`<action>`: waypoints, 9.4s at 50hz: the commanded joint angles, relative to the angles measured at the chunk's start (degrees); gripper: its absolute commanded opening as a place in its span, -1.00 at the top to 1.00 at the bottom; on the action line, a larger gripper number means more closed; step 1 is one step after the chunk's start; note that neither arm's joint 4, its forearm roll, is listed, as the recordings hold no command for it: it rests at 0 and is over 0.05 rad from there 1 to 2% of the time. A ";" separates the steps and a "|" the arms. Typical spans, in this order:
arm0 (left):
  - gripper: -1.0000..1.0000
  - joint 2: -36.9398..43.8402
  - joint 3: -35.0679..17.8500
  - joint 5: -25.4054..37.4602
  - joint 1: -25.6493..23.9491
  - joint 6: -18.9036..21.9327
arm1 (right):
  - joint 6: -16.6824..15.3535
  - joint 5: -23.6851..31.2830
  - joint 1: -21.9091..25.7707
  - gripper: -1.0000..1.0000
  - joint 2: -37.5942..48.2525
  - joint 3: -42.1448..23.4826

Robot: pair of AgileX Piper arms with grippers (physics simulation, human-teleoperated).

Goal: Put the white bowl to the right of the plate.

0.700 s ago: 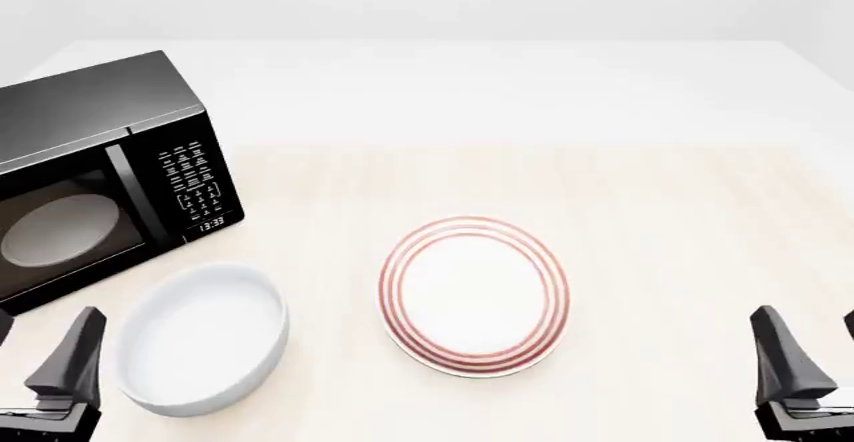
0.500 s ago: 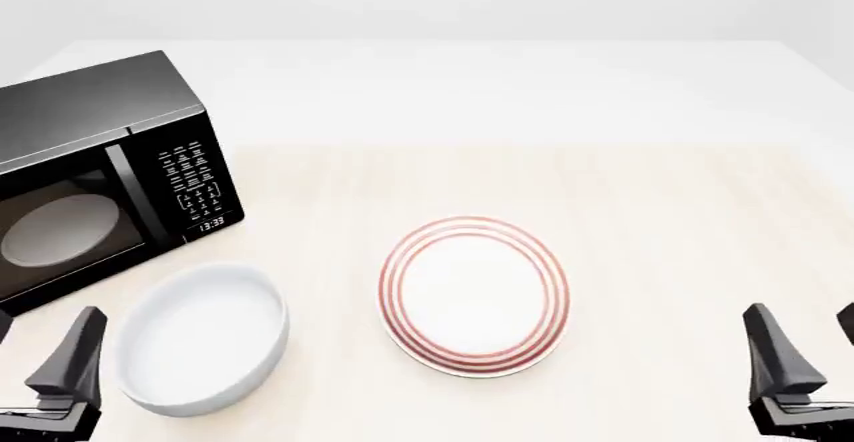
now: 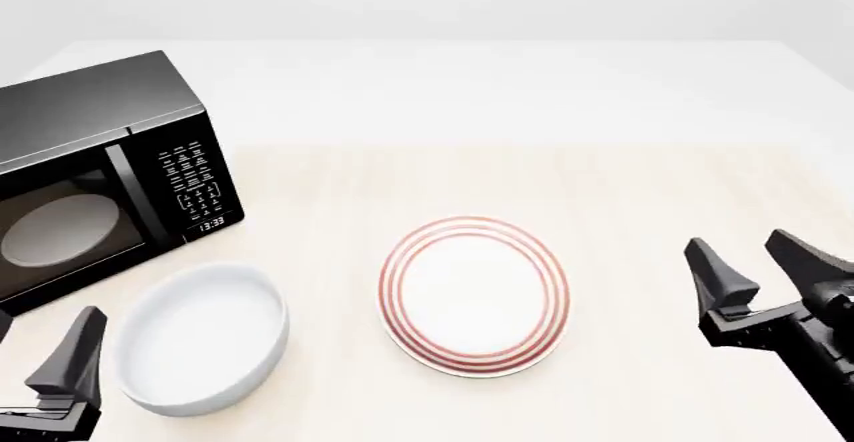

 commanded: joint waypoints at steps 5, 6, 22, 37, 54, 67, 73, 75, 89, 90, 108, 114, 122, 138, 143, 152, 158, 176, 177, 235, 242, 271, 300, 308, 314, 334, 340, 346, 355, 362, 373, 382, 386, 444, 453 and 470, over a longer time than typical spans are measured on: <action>-1.00 0.01 0.00 0.00 0.00 0.00 | -1.26 -3.10 9.60 -1.00 20.98 -15.18; -1.00 0.01 0.00 0.00 0.00 0.00 | -1.26 -3.11 9.60 -1.00 21.00 -15.20; -1.00 0.01 0.00 0.00 0.00 0.00 | 0.19 2.37 18.43 -1.00 35.63 -30.80; -1.00 0.01 0.00 0.00 0.00 0.00 | 0.01 7.50 21.79 -1.00 48.96 -43.39; -1.00 0.01 0.00 0.00 0.00 0.00 | -0.51 14.16 27.65 -1.00 60.44 -54.42; -1.00 0.01 0.00 0.00 0.00 0.00 | 0.11 17.43 32.50 -1.00 66.85 -63.13; -1.00 0.01 0.00 0.00 0.00 0.00 | 0.71 18.20 33.74 -1.00 68.56 -65.09; -1.00 0.01 0.00 0.00 0.00 0.00 | 0.62 18.31 33.89 -1.00 69.18 -65.57; -1.00 0.01 0.00 0.00 0.00 0.00 | 1.41 20.62 36.64 -1.00 72.46 -69.68; -1.00 0.01 0.00 0.00 0.00 0.00 | 1.37 20.79 36.79 -1.00 72.68 -69.96; -1.00 0.01 0.00 0.00 0.00 0.00 | 2.63 22.83 41.12 -1.00 76.36 -74.39; -1.00 0.01 0.00 0.00 0.00 0.00 | 3.09 23.15 42.38 -1.00 77.19 -75.35; -1.00 0.01 0.00 0.00 0.00 0.00 | 3.41 23.60 43.70 -1.00 78.15 -76.39; -1.00 0.01 0.00 0.00 0.00 0.00 | 4.85 23.43 45.70 -1.00 81.52 -78.07; -1.00 0.01 0.00 0.00 0.00 0.00 | 5.27 23.46 46.01 -1.00 82.20 -78.44; -1.00 0.01 0.00 0.00 0.00 0.00 | 5.94 22.98 46.15 -1.00 83.58 -78.56; -1.00 0.01 0.00 0.00 0.00 0.00 | 6.51 22.96 46.32 -1.00 84.30 -78.89; -1.00 0.01 0.00 0.00 0.00 0.00 | 8.81 23.06 46.22 -1.00 87.16 -79.71; -1.00 0.01 0.00 0.00 0.00 0.00 | 9.11 23.03 46.17 -1.00 87.37 -79.67; -1.00 0.01 0.00 0.00 0.00 0.00 | 12.78 21.97 47.61 -1.00 95.05 -82.17; -1.00 0.01 0.00 0.00 0.00 0.00 | 12.95 21.69 47.64 -1.00 95.52 -82.12; -1.00 0.01 0.00 0.00 0.00 0.00 | 13.10 21.56 48.54 1.00 96.77 -82.81; -1.00 0.01 0.00 0.00 0.00 0.00 | 7.41 21.41 44.01 1.00 81.92 -74.02; -1.00 0.01 0.00 0.00 0.00 0.00 | 7.38 18.95 39.93 1.00 78.17 -68.90; -1.00 0.01 0.00 0.00 0.00 0.00 | 8.18 16.28 36.08 1.00 74.99 -64.01; -1.00 0.01 0.00 0.00 0.00 0.00 | 8.08 10.12 24.48 1.00 63.61 -48.48; -1.00 0.01 0.00 0.00 0.00 0.00 | 7.34 9.45 20.95 1.00 60.00 -44.78; -1.00 0.01 0.00 0.00 0.00 0.00 | 7.36 8.18 17.44 1.00 57.25 -40.88; -1.00 0.01 0.00 0.00 0.00 0.00 | 7.81 6.00 11.59 1.00 53.25 -34.83; -1.00 0.01 0.00 0.00 0.00 0.00 | 7.90 5.21 6.01 1.00 49.51 -31.08; -1.00 0.01 0.00 0.00 0.00 0.00 | 8.59 2.79 0.76 1.00 47.64 -26.30; -1.00 0.01 0.00 0.00 0.00 0.00 | 8.69 2.27 -4.21 1.00 42.94 -20.57; -1.00 0.01 0.00 0.00 0.00 0.00 | 8.82 2.85 -6.14 1.00 40.66 -19.16; -1.00 0.01 0.00 0.00 0.00 0.00 | 7.40 0.51 -28.73 1.00 35.11 -10.16; -1.00 0.01 0.00 0.00 0.00 0.00 | 8.07 -3.54 -29.29 1.00 39.99 -10.45; -1.00 0.01 0.00 0.00 0.00 0.00 | 8.51 -7.82 -28.21 1.00 47.78 -12.74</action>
